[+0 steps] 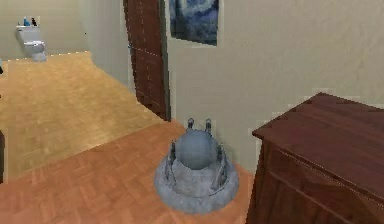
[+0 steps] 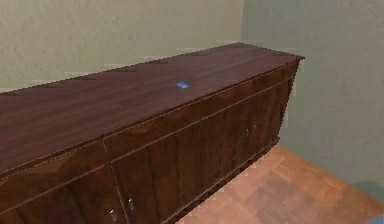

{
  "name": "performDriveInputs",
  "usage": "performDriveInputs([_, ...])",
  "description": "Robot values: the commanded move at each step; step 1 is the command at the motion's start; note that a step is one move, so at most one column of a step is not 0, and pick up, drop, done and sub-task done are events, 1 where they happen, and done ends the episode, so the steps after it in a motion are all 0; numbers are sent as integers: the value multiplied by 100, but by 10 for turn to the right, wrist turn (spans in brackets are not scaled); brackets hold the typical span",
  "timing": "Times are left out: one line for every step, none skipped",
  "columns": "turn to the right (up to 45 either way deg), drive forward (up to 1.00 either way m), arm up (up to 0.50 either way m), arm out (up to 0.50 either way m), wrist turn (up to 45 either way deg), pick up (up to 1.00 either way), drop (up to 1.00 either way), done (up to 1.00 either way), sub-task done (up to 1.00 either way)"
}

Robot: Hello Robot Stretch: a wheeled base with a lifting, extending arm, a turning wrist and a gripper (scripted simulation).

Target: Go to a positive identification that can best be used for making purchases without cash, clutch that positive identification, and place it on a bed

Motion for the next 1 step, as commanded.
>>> performDriveInputs([450, 0, 0, 0, 0, 0, 0, 0, 0])
